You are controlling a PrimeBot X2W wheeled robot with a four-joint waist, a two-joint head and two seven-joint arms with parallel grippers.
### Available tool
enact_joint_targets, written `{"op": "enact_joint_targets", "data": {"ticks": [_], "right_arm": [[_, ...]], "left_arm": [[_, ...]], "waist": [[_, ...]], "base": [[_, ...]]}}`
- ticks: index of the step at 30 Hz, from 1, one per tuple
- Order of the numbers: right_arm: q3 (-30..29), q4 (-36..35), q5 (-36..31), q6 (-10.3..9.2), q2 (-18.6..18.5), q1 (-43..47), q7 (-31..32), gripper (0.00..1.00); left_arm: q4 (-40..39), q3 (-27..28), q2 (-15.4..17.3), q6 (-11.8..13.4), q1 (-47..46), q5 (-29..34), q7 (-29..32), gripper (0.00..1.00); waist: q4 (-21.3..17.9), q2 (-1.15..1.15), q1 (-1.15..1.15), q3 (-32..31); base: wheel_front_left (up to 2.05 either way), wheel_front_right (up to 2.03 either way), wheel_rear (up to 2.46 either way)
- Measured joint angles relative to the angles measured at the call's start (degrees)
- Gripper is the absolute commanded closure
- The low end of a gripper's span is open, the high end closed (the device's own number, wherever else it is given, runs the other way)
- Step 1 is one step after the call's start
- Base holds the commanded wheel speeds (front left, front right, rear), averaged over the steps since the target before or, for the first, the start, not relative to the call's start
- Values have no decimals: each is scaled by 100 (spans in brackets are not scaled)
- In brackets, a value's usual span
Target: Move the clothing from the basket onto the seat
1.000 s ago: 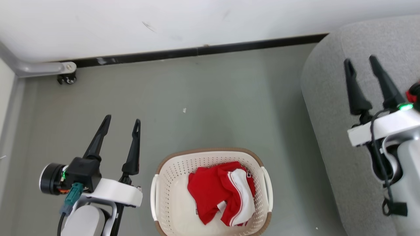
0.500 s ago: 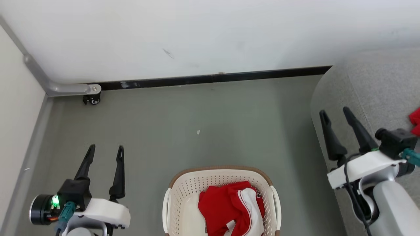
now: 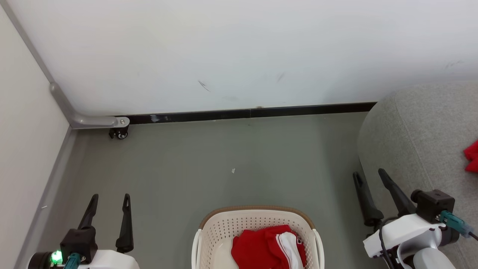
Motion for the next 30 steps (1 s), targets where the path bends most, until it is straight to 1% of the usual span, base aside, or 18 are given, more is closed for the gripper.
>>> {"op": "enact_joint_targets", "data": {"ticks": [7,18,30], "right_arm": [[-220,-148,-238,0,83,286,0,0],[-309,-350,-345,0,177,822,57,0],[-322,-628,-402,0,214,964,69,0]], "left_arm": [[-24,54,1,0,130,-8,0,0],[-147,81,11,-8,416,-8,0,0],[-294,97,31,-15,573,-7,0,0]], "waist": [[36,0,0,-180],[11,0,0,-336],[-5,0,0,-331]], "base": [[0,0,0],[0,0,0],[0,0,0]]}}
